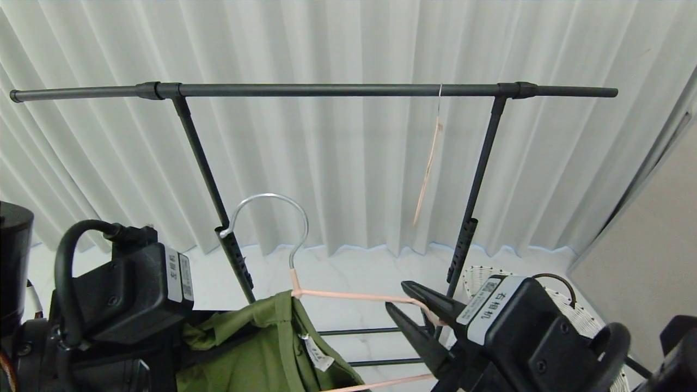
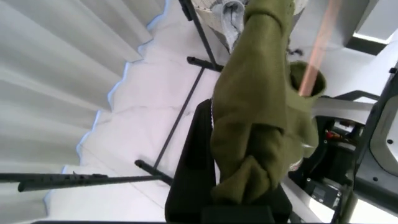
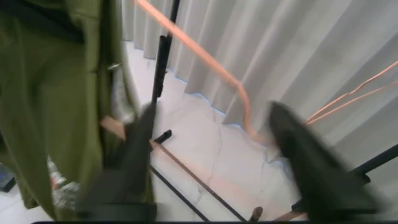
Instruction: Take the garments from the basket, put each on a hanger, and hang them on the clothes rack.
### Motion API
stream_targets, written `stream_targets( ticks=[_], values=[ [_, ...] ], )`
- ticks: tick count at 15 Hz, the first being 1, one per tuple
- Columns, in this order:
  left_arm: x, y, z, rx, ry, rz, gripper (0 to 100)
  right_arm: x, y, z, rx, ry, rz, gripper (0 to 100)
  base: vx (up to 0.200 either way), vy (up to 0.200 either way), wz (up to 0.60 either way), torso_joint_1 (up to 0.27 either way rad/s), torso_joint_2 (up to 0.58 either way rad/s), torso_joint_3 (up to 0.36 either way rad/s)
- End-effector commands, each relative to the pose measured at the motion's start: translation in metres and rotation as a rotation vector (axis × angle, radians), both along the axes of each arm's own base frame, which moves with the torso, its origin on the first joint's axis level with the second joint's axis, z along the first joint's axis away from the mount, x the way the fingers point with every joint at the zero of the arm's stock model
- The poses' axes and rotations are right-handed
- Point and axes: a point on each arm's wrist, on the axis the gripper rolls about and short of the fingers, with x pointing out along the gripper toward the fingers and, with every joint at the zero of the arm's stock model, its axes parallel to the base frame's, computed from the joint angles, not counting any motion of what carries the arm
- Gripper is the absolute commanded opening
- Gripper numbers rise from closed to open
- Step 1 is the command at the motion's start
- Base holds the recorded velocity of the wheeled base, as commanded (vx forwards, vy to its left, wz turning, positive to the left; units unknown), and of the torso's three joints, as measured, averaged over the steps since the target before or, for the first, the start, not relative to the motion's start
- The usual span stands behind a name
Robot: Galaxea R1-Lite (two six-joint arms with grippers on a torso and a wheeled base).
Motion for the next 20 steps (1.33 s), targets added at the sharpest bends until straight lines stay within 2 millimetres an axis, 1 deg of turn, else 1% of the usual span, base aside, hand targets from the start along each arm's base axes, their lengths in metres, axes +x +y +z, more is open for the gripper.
stream_targets(
  ticks=[1,5,7,9,12,14,15,19,20],
  values=[
    [-0.001,0.002,0.002,-0.003,-0.027,0.019,0,0.000,0.000,-0.002,-0.011,0.001,-0.002,100,0.000,0.000,0.00,0.000,0.00,0.000],
    [-0.002,0.003,0.000,-0.007,-0.087,0.075,0,0.000,-0.003,-0.003,-0.017,0.002,-0.005,100,0.000,0.000,0.00,0.000,0.00,0.000],
    [0.002,0.008,-0.008,0.063,-0.127,0.176,0,0.001,-0.004,-0.002,-0.013,0.003,-0.008,100,0.000,0.000,0.00,0.000,0.00,0.000],
    [0.004,0.007,-0.003,0.050,-0.145,0.213,0,0.000,-0.003,-0.004,-0.011,0.010,0.004,100,0.000,0.000,0.00,0.000,0.00,0.000],
    [0.002,0.008,0.010,-0.033,-0.162,0.245,0,0.001,0.004,-0.009,0.037,0.087,0.007,100,0.000,0.000,0.00,0.000,0.00,0.000],
    [0.002,0.009,0.016,-0.052,-0.178,0.248,0,0.003,0.006,-0.016,0.050,0.130,0.000,100,0.000,0.000,0.00,0.000,0.00,0.000],
    [0.001,0.009,0.022,-0.068,-0.197,0.249,0,0.009,0.010,-0.022,0.068,0.175,-0.020,100,0.000,0.000,0.00,0.000,0.00,0.000],
    [0.000,0.005,0.036,-0.105,-0.232,0.217,0,0.034,0.019,-0.043,0.088,0.269,-0.111,100,0.000,0.000,0.00,0.000,0.00,0.000],
    [-0.001,0.004,0.037,-0.111,-0.233,0.208,0,0.038,0.021,-0.045,0.090,0.274,-0.123,100,0.000,0.000,0.00,0.000,0.00,0.000]
  ],
)
